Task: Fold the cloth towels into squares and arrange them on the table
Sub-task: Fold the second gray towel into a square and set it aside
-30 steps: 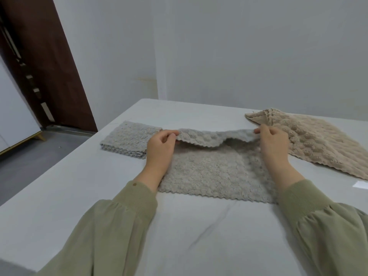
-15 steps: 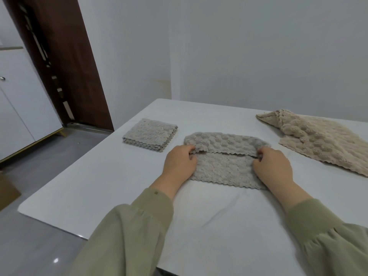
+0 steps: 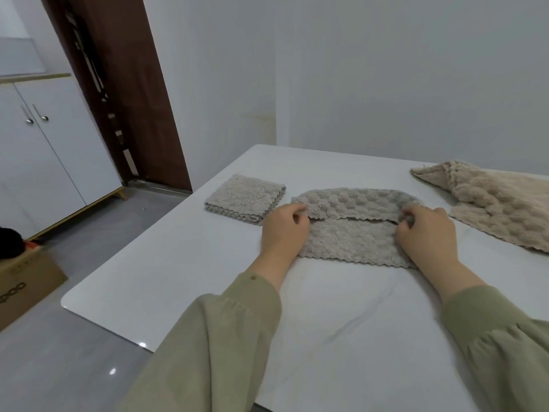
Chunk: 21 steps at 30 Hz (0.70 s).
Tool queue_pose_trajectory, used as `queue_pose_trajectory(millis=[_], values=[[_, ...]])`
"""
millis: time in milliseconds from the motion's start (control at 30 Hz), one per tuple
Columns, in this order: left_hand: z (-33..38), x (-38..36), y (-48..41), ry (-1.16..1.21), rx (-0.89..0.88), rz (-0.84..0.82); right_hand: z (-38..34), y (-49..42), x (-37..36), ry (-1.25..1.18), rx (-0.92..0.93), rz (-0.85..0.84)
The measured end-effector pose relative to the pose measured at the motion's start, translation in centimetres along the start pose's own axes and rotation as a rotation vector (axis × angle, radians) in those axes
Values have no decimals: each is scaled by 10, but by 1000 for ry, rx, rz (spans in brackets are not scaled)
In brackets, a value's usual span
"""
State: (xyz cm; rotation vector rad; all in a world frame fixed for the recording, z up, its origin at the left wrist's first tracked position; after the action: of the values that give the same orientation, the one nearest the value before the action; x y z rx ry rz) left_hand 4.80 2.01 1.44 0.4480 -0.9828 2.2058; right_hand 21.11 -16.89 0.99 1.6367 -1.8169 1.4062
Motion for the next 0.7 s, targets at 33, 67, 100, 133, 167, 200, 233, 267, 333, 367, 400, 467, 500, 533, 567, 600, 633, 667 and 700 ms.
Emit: queue_pose_trajectory(millis=[33, 67, 100, 133, 167, 200, 233, 267, 333, 367, 400, 467, 500, 533, 567, 600, 633, 667, 700], values=[[2, 2, 2, 41, 7, 30, 1, 1, 5, -71, -20, 27], [4, 4, 3, 63, 8, 51, 3, 2, 9, -150, -55, 50], [5, 5, 5, 65, 7, 62, 5, 3, 13, -221, -99, 69], [6, 5, 5, 54, 6, 66, 8, 4, 16, -269, -139, 79], [6, 5, 6, 35, 11, 65, 11, 5, 18, -289, -167, 73], [4, 4, 6, 19, 21, 61, 13, 8, 20, -288, -184, 50], [2, 4, 7, 2, 35, 50, 15, 11, 20, -280, -197, 19], [0, 4, 8, -8, 57, 35, 17, 14, 22, -278, -204, -2], [-4, 5, 9, 4, 103, 17, 17, 20, 28, -299, -206, 8], [-5, 7, 9, 8, 113, 19, 17, 23, 32, -313, -208, 20], [-6, 9, 9, 6, 118, 28, 17, 25, 34, -330, -218, 29], [-9, 14, 9, -1, 118, 65, 21, 29, 40, -379, -252, 64], [-10, 16, 10, 3, 120, 79, 24, 30, 42, -397, -268, 81], [-11, 18, 10, 11, 127, 77, 27, 31, 42, -386, -278, 82], [-12, 18, 11, 14, 131, 56, 29, 31, 41, -330, -280, 59], [-13, 18, 12, 8, 135, 20, 31, 31, 38, -239, -286, 9], [-13, 17, 13, -9, 138, -22, 33, 30, 35, -148, -301, -48], [-12, 15, 13, -30, 136, -55, 34, 30, 32, -86, -319, -90], [-11, 15, 13, -51, 131, -75, 35, 29, 31, -62, -329, -107]])
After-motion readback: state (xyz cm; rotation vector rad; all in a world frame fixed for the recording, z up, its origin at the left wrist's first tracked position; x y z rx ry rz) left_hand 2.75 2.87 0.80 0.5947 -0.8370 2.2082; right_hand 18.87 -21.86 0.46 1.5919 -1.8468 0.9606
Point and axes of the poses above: each hand's wrist, its own y-axis away from the middle knuckle, its own x-axis out of the back of the hand, z = x × y, the point moved 3 cm from there along -y, towards the middle knuckle, and after that the axes turned 15 degrees about -x, right-handed, at the moved point
